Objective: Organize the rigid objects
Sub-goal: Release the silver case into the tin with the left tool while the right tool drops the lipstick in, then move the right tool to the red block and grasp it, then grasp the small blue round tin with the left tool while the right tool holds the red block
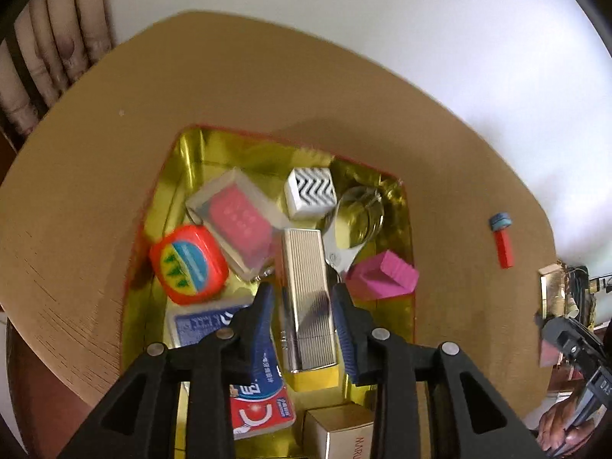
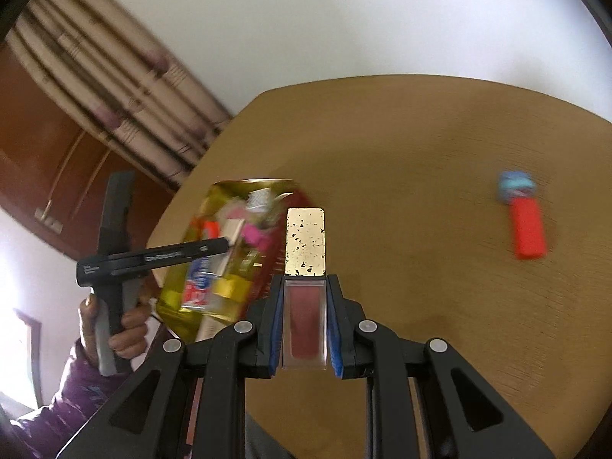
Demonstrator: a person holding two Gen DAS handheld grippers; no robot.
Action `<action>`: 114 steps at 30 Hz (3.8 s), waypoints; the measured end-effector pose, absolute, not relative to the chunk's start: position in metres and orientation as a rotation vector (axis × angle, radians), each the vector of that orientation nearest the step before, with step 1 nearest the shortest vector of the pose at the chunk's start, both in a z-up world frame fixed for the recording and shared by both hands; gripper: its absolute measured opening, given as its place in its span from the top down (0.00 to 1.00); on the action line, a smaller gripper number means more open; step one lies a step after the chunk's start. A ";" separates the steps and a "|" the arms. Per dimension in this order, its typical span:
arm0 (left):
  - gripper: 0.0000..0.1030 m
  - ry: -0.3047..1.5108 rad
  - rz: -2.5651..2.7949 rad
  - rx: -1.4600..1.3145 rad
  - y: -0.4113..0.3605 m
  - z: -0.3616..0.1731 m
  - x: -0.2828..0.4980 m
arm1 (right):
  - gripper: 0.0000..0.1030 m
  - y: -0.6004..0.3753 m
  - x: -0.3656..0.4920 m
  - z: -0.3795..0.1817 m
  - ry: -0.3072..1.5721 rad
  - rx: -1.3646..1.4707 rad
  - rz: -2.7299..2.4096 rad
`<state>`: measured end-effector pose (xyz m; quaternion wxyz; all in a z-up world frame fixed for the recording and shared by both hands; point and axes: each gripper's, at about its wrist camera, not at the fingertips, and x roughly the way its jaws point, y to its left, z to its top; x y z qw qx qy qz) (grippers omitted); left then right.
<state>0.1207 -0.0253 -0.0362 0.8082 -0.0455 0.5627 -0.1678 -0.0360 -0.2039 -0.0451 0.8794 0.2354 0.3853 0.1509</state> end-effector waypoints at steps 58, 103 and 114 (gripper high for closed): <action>0.52 1.043 -0.485 0.044 -0.174 0.038 0.047 | 0.04 -0.377 -0.082 -0.134 0.732 0.375 -0.210; 0.52 0.906 -0.980 0.783 -0.400 -0.065 0.121 | 0.72 -0.468 -0.184 -0.183 0.683 0.469 -0.454; 0.79 1.012 -0.948 0.795 -0.432 -0.103 0.136 | 0.71 -0.475 -0.184 -0.195 0.677 0.472 -0.445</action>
